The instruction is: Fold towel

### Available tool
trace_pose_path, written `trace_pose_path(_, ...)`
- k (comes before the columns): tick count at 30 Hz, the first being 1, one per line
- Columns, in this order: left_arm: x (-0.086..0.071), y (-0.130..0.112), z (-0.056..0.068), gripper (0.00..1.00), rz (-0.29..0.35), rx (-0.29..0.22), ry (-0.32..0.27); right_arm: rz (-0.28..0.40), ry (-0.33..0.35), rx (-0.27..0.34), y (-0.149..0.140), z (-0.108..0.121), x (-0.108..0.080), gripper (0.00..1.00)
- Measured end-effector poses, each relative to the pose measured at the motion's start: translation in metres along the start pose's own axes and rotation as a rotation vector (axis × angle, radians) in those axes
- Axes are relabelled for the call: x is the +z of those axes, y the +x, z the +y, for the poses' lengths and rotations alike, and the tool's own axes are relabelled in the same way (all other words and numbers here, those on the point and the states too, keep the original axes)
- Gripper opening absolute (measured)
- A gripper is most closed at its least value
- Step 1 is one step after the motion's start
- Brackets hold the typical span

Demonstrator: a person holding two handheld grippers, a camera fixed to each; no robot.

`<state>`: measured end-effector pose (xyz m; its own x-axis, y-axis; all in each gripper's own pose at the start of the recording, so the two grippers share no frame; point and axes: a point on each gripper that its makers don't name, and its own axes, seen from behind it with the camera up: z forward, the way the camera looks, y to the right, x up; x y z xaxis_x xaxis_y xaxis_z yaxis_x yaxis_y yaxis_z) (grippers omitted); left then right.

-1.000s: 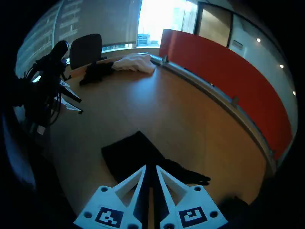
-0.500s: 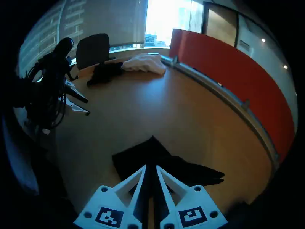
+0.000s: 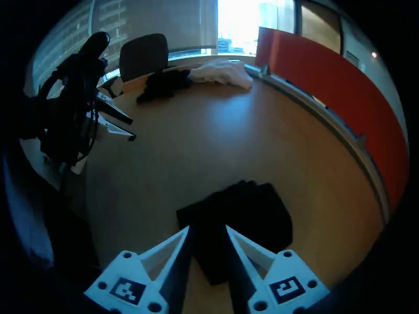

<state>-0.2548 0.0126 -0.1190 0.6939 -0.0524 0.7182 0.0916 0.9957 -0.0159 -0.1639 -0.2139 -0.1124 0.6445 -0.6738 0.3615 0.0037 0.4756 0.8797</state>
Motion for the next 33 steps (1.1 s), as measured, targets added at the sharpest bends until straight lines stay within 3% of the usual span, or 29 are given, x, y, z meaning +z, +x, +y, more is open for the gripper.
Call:
trace_pose_path(6,-0.001,-0.002,-0.002,0.93,0.0,0.0,0.002,-0.006,-0.008,0.029,-0.006,0.004,-0.002,0.6)
trace_pose_path(19,-0.001,0.003,0.003,0.93,0.007,0.009,-0.004,-0.01,-0.04,0.055,-0.018,0.014,-0.007,0.62)
trace_pose_path(33,-0.002,0.0,0.004,0.93,0.005,0.01,-0.003,-0.071,-0.062,0.088,-0.061,0.014,-0.002,0.66)
